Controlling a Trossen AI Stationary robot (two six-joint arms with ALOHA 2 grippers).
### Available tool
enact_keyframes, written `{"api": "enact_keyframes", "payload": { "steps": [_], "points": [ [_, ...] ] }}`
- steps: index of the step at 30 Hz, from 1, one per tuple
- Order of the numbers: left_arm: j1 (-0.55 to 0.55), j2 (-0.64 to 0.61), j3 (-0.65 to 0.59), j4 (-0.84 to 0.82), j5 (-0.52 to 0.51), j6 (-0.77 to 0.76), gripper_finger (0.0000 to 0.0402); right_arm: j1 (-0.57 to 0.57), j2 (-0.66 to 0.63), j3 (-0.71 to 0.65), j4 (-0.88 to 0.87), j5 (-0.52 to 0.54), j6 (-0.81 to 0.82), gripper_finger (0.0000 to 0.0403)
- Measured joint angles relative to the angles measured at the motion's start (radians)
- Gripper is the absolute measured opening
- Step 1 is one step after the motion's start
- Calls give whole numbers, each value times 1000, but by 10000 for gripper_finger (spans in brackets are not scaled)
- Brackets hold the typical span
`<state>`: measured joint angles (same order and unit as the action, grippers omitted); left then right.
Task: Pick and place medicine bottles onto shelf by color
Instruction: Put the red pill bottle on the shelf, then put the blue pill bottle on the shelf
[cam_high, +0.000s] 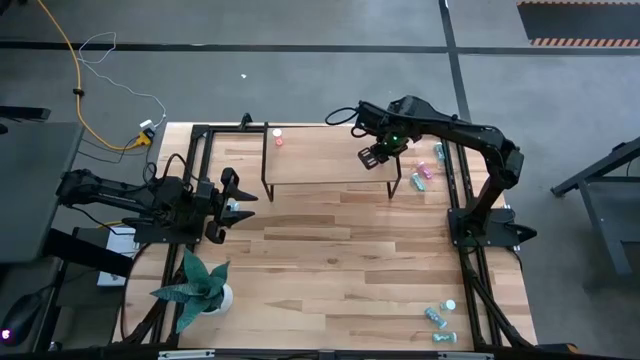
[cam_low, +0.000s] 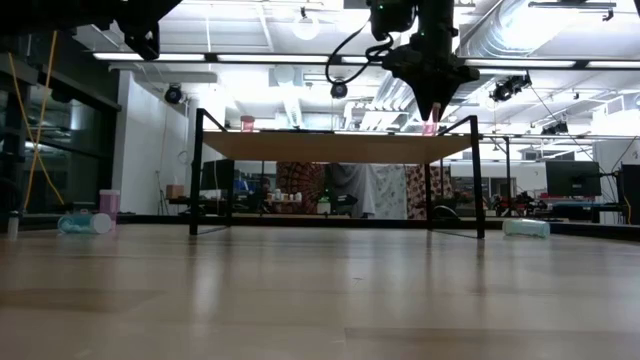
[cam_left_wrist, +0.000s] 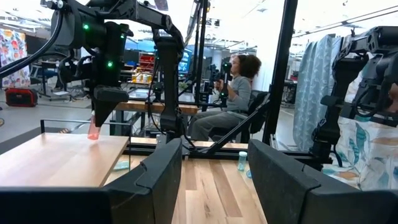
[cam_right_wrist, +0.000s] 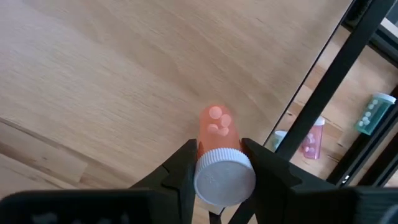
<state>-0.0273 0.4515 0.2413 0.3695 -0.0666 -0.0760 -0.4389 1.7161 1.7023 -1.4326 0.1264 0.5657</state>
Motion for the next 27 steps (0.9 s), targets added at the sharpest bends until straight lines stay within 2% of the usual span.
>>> {"api": "enact_keyframes", "payload": {
  "steps": [8,12,21,27],
  "points": [
    [0,0,0,0,0,0,172,0,0,0,0,3,-6,214],
    [0,0,0,0,0,0,172,0,0,0,1,4,-49,250],
    [0,0,0,0,-1,0,172,17,-45,13,-102,10,-140,261],
    [0,0,0,-7,-25,0,172,141,-173,-35,-129,49,-96,261]
  ]
}}
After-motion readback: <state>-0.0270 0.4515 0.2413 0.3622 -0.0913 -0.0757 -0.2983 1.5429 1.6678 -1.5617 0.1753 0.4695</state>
